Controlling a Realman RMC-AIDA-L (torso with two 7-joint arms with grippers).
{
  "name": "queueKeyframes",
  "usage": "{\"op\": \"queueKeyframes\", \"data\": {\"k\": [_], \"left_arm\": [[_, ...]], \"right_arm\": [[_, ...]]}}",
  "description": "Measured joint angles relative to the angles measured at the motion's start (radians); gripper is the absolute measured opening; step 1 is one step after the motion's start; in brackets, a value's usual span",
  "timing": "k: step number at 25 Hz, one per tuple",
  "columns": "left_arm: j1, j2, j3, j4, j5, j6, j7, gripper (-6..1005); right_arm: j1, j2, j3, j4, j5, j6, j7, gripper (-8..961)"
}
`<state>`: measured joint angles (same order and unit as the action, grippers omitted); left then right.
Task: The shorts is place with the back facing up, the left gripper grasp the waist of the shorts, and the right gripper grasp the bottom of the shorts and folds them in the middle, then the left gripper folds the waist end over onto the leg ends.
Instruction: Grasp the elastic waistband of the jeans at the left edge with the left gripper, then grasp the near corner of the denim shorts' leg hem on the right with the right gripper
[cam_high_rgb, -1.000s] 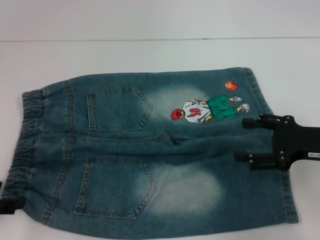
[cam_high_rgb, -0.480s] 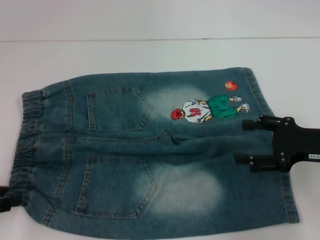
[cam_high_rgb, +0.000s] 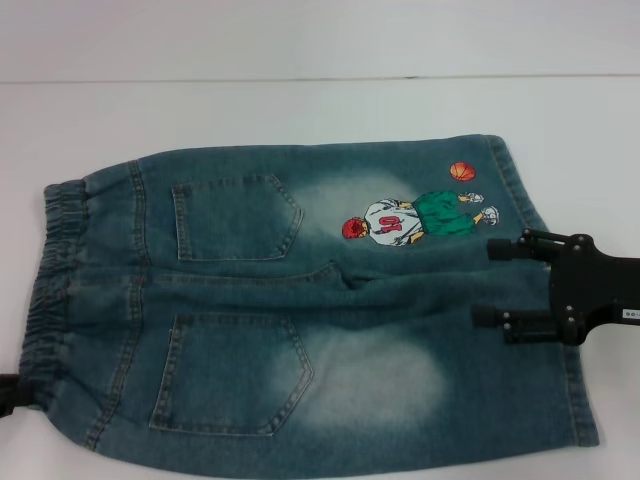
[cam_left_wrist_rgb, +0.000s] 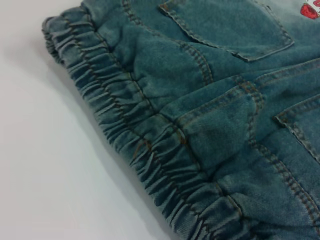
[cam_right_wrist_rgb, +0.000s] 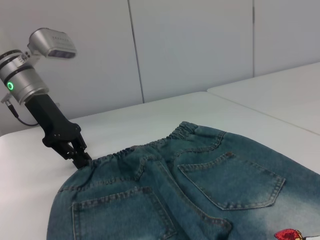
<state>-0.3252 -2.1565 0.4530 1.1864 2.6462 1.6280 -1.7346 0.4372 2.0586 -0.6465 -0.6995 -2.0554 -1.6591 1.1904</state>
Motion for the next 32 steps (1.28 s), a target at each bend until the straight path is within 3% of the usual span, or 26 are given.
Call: {"op": "queueKeyframes", "data": {"k": [12,20,26,32], "left_arm": [[-0.018,0.002,-0.007,0.011,-0.036,0.025,-0.008,125],[-0.029,0.018,-0.021,0.005,-0.139,0.062,-0.014,81],[-0.029,0.024,-0.027,-0.006,-0.189,0.063,-0.008,56],[-0.023,0.025,-0.025,-0.013,-0.194,0.062,-0.004,52]], "right_arm": [[-0.009,-0.008,0.023,-0.011,-0.004,-0.035,0.029,916],[-0.033,-0.023,0.023,-0.328,-0.127,-0.189,0.350,915],[0.057,-0.035,-0.017,-0.504,-0.331,-0.326,0.594,916],[0.158,-0.024,-0.192,-0.499,-0.574,-0.332,0.763,915]]}}
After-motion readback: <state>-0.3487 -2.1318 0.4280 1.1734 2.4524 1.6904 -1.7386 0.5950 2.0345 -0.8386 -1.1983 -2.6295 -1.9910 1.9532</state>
